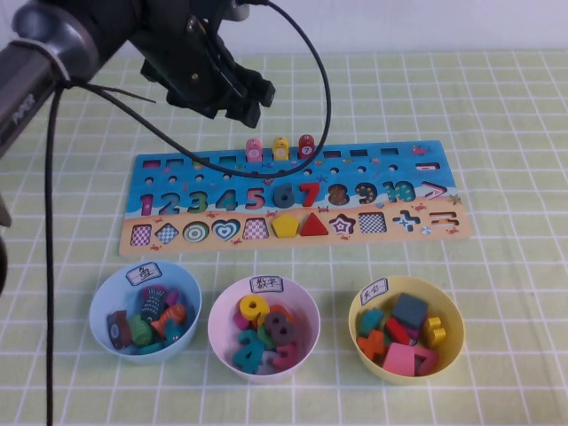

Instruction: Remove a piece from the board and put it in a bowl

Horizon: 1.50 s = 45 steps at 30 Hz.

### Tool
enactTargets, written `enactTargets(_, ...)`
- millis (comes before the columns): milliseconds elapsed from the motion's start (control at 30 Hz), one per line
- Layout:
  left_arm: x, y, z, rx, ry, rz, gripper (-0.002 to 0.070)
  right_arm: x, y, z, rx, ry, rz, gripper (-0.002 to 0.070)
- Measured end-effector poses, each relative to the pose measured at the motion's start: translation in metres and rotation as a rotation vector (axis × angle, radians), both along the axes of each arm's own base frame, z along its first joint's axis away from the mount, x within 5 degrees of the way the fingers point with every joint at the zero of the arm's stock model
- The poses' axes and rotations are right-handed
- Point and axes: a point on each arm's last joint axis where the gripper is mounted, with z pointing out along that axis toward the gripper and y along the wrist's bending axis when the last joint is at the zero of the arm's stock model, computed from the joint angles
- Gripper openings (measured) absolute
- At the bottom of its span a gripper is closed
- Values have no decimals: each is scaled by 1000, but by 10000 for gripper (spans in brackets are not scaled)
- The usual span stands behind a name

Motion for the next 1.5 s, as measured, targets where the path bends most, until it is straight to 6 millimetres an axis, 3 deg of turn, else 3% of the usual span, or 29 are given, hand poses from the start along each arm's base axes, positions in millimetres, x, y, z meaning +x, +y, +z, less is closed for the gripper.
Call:
enactTargets(333, 33, -20, -48, -14, 29, 28, 449, 0, 0, 0, 0, 0, 0, -17)
enactTargets(933, 52, -23, -64, -12, -71, 78, 451, 0, 0, 0, 0, 0, 0, -17)
enactTargets(1200, 57, -27, -86, -8, -46, 95, 452, 0, 0, 0, 0, 0, 0, -17)
enactTargets(1500, 62, -30, -97, -15, -61, 94, 452, 0, 0, 0, 0, 0, 0, -17)
